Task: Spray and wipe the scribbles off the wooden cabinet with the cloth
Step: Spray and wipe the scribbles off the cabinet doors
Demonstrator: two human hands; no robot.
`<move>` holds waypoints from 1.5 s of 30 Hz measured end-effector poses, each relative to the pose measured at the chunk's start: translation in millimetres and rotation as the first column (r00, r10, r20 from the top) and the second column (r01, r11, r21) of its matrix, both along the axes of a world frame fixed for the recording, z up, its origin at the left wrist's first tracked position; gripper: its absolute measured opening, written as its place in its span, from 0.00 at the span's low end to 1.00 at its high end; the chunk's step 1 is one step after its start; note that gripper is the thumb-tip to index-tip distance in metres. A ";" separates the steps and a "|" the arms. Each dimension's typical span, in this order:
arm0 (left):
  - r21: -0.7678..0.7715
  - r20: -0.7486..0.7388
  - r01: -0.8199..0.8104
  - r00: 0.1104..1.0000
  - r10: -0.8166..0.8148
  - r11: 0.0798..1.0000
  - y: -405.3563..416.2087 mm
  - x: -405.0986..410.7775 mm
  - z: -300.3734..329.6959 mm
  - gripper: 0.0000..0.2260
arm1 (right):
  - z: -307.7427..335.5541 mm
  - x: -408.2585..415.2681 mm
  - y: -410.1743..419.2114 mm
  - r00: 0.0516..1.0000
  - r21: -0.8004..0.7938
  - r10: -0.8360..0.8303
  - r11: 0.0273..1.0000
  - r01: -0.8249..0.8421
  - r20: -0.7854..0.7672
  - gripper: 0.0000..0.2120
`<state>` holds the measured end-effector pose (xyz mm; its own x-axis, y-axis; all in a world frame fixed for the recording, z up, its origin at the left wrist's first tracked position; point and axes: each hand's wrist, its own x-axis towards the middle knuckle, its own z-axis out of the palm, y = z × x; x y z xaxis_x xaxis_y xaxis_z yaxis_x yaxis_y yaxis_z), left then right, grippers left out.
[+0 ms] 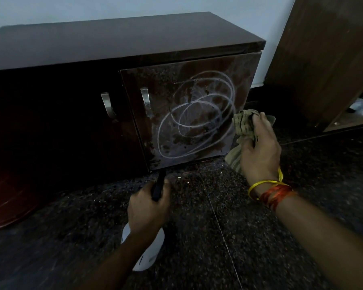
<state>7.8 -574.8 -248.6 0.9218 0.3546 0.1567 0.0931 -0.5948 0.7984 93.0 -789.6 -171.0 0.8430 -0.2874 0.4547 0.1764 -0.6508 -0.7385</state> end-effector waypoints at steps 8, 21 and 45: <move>0.049 -0.111 -0.007 0.994 0.012 0.999 5.0 -13.2 -10.8 0.19 | -2.4 1.9 8.2 1.000 -0.012 0.014 1.000 -0.014 -0.003 0.26; -0.089 0.042 0.204 0.979 -0.201 0.975 -44.2 -11.4 0.9 0.20 | -7.1 6.7 -2.8 1.000 0.009 0.004 1.000 -0.004 0.016 0.24; -0.271 0.226 0.003 0.972 0.061 0.963 8.8 19.4 51.9 0.07 | 18.2 100.8 147.7 0.892 -0.428 0.217 0.903 -0.029 0.397 0.27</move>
